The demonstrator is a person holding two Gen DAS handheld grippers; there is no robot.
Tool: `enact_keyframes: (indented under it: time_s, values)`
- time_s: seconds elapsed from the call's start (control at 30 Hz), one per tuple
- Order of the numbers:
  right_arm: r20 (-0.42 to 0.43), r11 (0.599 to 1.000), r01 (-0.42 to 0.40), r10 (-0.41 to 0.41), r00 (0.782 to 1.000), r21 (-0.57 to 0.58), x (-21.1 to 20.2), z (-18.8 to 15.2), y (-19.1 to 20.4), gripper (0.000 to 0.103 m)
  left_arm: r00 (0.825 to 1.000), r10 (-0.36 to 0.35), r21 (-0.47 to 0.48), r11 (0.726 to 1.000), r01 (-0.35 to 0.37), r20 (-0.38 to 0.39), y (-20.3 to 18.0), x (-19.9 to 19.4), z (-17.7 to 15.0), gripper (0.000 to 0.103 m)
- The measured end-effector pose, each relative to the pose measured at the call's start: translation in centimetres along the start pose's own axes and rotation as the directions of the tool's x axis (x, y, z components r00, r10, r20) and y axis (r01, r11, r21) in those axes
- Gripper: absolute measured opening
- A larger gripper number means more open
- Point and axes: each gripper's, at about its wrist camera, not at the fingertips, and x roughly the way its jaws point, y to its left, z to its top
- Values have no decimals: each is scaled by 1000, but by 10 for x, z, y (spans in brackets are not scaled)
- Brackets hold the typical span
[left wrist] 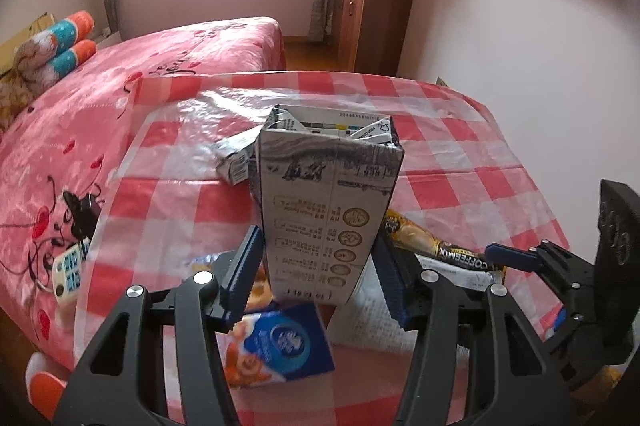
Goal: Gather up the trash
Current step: 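Grasp the white milk carton with the left gripper while the right lowers toward the white paper packet, then hold the carton in the left gripper while the right grasps the white paper packet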
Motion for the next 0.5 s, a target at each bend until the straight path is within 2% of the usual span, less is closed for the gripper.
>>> enact_keyframes:
  time_s: [0.13,0.23,0.5]
  values:
    - [-39,997,18,-21,999,-74,10,-5,15,98,1000,-11,-41,999,12,22,9,-9,-6,56]
    - [-58,985,74,-84,995,-157,18,-10,27,98,999,-17,-68,997,20,42,15,-17,-9,56]
    - [-89,974,107,-127,988,-202,26,-14,33,98,996,-36,-118,992,46,85,26,-42,-18,56]
